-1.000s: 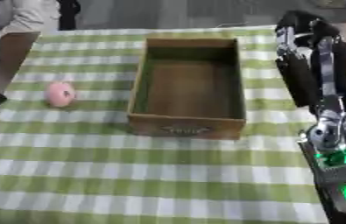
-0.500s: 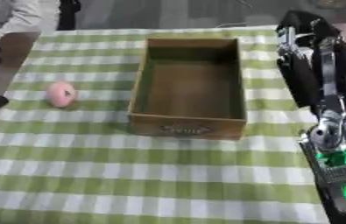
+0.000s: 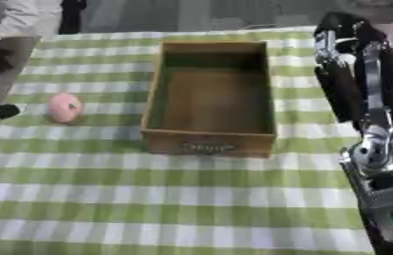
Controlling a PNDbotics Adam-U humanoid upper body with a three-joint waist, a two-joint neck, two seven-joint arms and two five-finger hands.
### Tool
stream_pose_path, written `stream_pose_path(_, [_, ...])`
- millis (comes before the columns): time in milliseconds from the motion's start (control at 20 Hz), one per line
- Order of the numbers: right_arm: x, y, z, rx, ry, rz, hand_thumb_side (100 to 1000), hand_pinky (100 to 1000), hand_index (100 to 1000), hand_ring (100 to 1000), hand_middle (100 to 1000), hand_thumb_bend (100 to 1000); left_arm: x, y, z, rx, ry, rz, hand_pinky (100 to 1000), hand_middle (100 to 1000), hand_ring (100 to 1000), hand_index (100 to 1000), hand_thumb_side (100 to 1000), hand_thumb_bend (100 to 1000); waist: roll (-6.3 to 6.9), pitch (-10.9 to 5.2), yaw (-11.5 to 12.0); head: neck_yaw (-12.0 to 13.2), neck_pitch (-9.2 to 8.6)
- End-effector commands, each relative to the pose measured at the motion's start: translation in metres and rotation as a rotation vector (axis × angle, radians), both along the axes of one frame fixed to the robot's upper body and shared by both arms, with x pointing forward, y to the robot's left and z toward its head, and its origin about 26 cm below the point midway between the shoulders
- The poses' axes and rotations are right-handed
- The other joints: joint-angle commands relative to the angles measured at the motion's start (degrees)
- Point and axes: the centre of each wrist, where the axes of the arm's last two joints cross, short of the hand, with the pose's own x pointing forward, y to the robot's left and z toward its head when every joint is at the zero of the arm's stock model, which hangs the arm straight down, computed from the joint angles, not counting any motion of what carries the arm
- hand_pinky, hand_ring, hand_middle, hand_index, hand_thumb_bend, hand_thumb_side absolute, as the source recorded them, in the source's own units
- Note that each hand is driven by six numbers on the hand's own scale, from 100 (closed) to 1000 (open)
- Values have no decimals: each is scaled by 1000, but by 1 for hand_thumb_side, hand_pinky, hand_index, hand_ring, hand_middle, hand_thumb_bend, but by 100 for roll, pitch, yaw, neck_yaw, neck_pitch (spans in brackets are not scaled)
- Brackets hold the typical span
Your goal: Pick up objects on the table and place them in the box.
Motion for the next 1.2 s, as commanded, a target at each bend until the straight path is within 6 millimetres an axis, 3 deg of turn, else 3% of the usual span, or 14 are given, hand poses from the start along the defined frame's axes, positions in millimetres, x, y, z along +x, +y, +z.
stream_pose_path(50, [-3, 0, 9, -6, -31, 16, 942, 849, 831, 619, 627, 100, 4, 0, 16, 232, 73, -166, 620, 725, 748, 966, 712, 610, 30, -83, -10, 41, 8])
stream_pose_path(650, [-3, 2, 10, -9, -36, 31, 943, 849, 831, 619, 626, 100, 21, -19, 7, 273, 124, -177, 628, 733, 753, 970, 724, 617, 69, -35, -126, 94, -51])
stream_pose_path(1000, [-3, 2, 10, -12, -35, 35, 947, 850, 831, 619, 626, 100, 23, -23, 3, 312, 166, -185, 639, 724, 753, 916, 704, 610, 77, -17, -128, 72, -56])
stream_pose_path(1200, [-3, 2, 10, -13, -35, 37, 947, 850, 831, 619, 626, 100, 24, -25, 7, 348, 189, -186, 663, 754, 773, 955, 699, 611, 87, -8, -134, 76, -51])
